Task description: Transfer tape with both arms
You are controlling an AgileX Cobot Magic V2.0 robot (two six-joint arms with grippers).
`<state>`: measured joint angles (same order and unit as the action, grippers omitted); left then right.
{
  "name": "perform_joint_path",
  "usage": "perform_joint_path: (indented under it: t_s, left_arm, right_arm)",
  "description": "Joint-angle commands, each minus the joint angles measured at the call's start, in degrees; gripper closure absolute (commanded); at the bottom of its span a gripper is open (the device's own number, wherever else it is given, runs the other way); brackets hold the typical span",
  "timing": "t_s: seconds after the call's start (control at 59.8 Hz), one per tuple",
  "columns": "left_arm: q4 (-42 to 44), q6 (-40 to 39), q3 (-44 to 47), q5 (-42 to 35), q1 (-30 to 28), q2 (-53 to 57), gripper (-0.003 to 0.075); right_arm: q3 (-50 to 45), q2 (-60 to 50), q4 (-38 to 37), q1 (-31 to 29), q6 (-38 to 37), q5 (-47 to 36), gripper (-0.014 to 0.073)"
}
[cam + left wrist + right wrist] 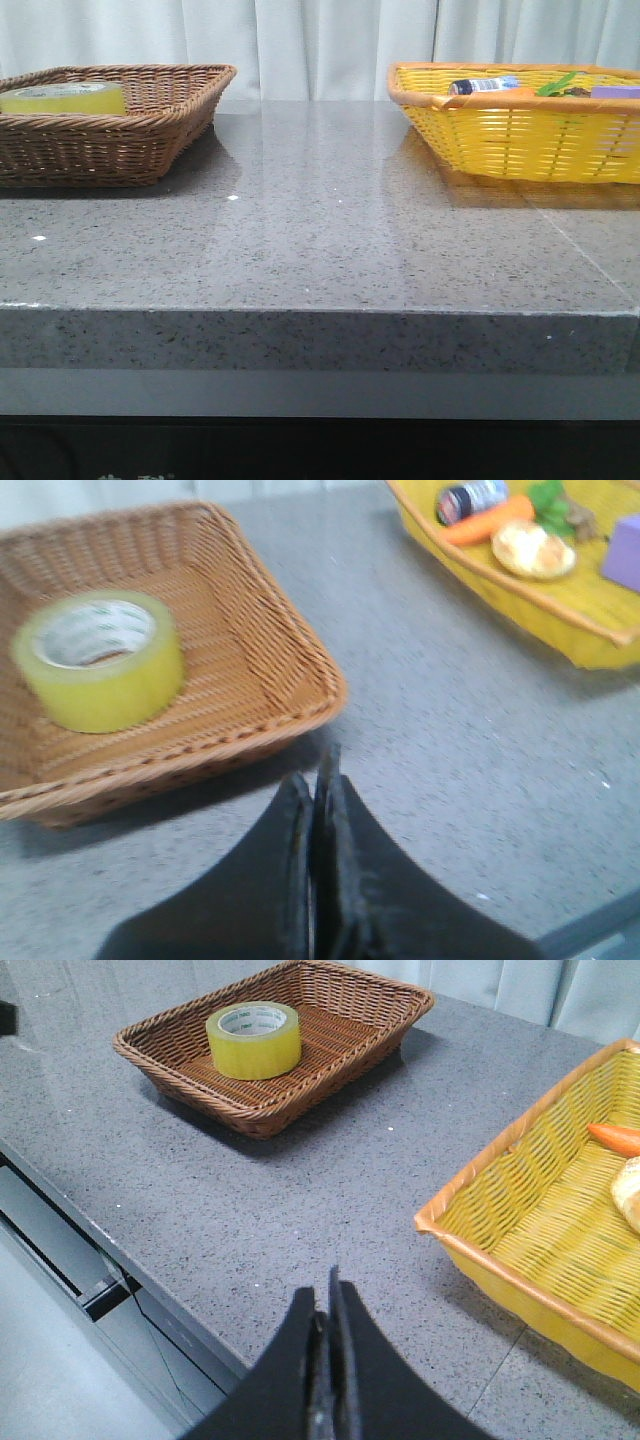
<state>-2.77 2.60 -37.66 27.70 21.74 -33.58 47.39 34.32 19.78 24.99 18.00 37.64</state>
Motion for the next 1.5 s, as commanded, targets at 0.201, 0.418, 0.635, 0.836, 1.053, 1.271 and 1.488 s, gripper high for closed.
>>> perform_joint_path:
  t_s: [0.201,0.418,0.635,0.836,1.053,1.271,1.488]
  left_arm:
    - [0.15,-0.28,13.63,-13.51,-9.89,15.95,0.074]
    - [0.01,-0.28,28.07,-22.44,-13.66,26.88,0.074]
    - [-0.95,-0.28,39.71,-34.31,-15.95,34.32,0.074]
    - [-2.88,-0.28,40.39,-31.33,-16.82,35.11,0.074]
    - [-2.88,-0.28,40.39,-31.33,-16.82,34.91,0.074]
    - [-2.88,-0.28,40.39,-31.33,-16.82,34.91,0.074]
    - [-2.88,-0.28,40.39,-31.33,-16.82,34.91,0.074]
  right_arm:
    - [1.4,-0.07,1.03,-0.35,0.32,-4.18,0.0664]
    - [1.4,-0.07,1.03,-0.35,0.32,-4.18,0.0664]
    - [1.4,-0.07,1.03,-0.35,0.32,-4.18,0.0664]
    - [1.4,0.04,1.03,-0.35,0.32,-4.16,0.0664]
    - [1.4,0.04,1.03,-0.35,0.32,-4.23,0.0664]
    - [1.4,0.04,1.03,-0.35,0.32,-4.23,0.0664]
    - [1.4,0.04,1.03,-0.35,0.32,-4.23,0.0664]
